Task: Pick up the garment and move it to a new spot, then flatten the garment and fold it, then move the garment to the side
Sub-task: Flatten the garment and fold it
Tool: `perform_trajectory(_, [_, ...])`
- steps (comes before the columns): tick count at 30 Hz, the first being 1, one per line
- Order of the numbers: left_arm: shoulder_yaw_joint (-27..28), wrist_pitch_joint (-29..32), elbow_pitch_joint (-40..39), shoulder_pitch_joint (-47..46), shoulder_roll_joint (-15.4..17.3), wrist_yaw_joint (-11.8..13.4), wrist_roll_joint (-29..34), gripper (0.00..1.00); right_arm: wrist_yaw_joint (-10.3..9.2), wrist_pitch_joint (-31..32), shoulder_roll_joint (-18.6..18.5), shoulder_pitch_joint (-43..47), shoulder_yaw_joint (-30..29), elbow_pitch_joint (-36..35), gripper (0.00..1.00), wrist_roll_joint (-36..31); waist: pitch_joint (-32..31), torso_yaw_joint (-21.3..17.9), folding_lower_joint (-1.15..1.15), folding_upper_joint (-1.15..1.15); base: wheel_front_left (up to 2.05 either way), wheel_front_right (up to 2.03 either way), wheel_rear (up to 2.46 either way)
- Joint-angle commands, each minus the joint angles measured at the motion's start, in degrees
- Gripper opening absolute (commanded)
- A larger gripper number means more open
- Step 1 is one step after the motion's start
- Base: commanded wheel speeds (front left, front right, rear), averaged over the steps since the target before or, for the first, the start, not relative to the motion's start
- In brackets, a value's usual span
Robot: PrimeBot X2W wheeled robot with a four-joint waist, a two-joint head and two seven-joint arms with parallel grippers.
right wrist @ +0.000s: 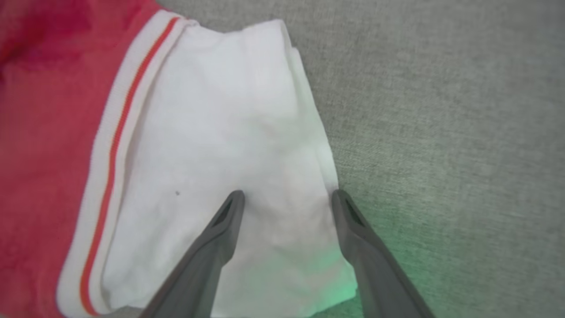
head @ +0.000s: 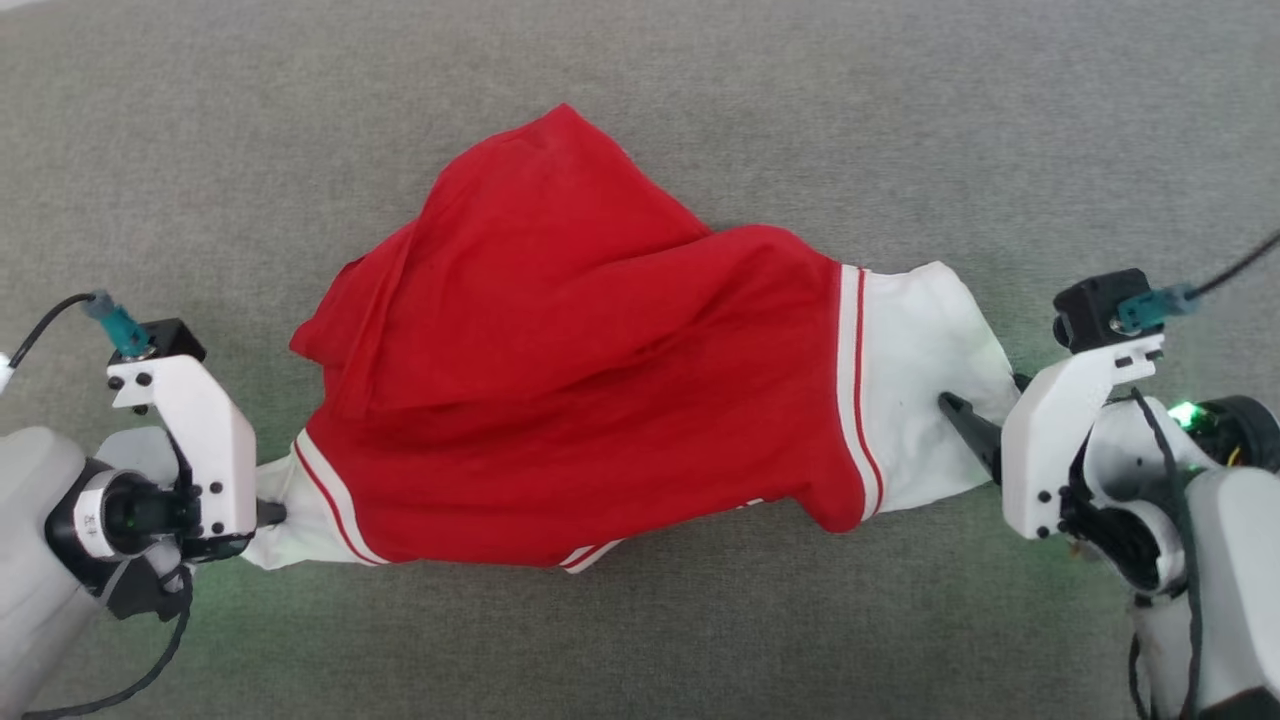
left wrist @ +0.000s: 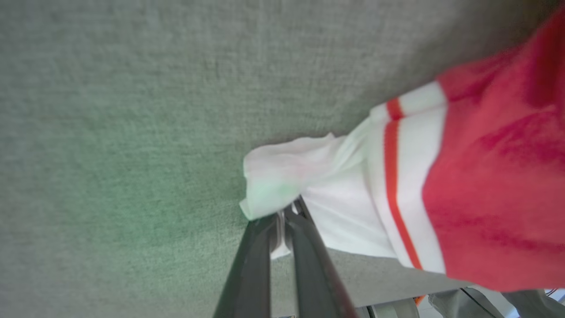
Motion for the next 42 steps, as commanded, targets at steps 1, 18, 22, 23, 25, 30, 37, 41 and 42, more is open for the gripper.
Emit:
perform_trajectory(1, [-1.78,-1.16,0.85,1.32,-3.6,-0.49,0.76,0.0,-0.02,2.38,-0.45,-0.36,0.26,1.46,1.0,-0.22,0.5,0.57,0.0,-0.01,0.0,0.0,0.0])
perform_trajectory(18, [0.38,-2.73,-0.48,-5.34,-3.48,-3.45,2.71,0.0,-0.01,12.2,-0.23,-8.82,1.39,7.29,0.0,8.64,-2.1,1.54,0.0,-0.01,0.0,0.0,0.0])
perform_trajectory(22, [1.63,-1.86,-3.54,-8.37,-1.4,-2.24,3.35,0.0,-0.01,13.28,-0.98,-10.24,0.91,2.92,0.0,12.37,-4.62,1.22,0.0,-0.01,0.0,0.0,0.0])
perform_trajectory(23, [1.86,-1.59,-4.51,-9.13,-1.26,-2.03,3.5,0.0,-0.01,13.55,-1.02,-10.57,0.84,1.85,0.0,13.23,-5.29,1.11,0.0,-0.01,0.0,0.0,0.0])
perform_trajectory(25, [2.3,-0.88,-6.37,-10.76,-0.62,-1.63,3.85,0.0,-0.01,14.25,-0.93,-11.57,0.46,-0.42,0.0,15.5,-6.53,0.84,0.0,-0.01,0.0,0.0,0.0])
perform_trajectory(30, [4.0,0.16,-9.5,-14.56,0.6,-0.64,4.07,0.0,-0.01,15.24,-0.82,-14.58,-1.73,-3.84,0.0,17.82,-9.34,0.12,0.0,-0.01,0.0,0.0,0.0])
perform_trajectory(37, [6.2,-0.21,-8.81,-19.18,-0.15,-0.82,4.08,0.0,-0.01,15.72,1.45,-19.3,-5.74,-3.76,0.0,19.81,-12.37,-0.68,0.0,-0.01,0.0,0.0,0.0])
perform_trajectory(41, [7.67,-1.25,-6.95,-22.37,-1.37,-1.99,4.11,0.0,-0.01,14.42,3.29,-23.52,-8.38,-2.04,0.0,19.83,-13.84,-1.12,0.0,-0.01,0.0,0.0,0.0])
perform_trajectory(42, [8.01,-1.63,-6.39,-23.15,-1.9,-2.45,3.98,0.0,-0.01,13.89,3.5,-24.66,-8.61,-1.65,0.0,19.59,-14.14,-1.2,0.0,-0.01,0.0,0.0,0.0])
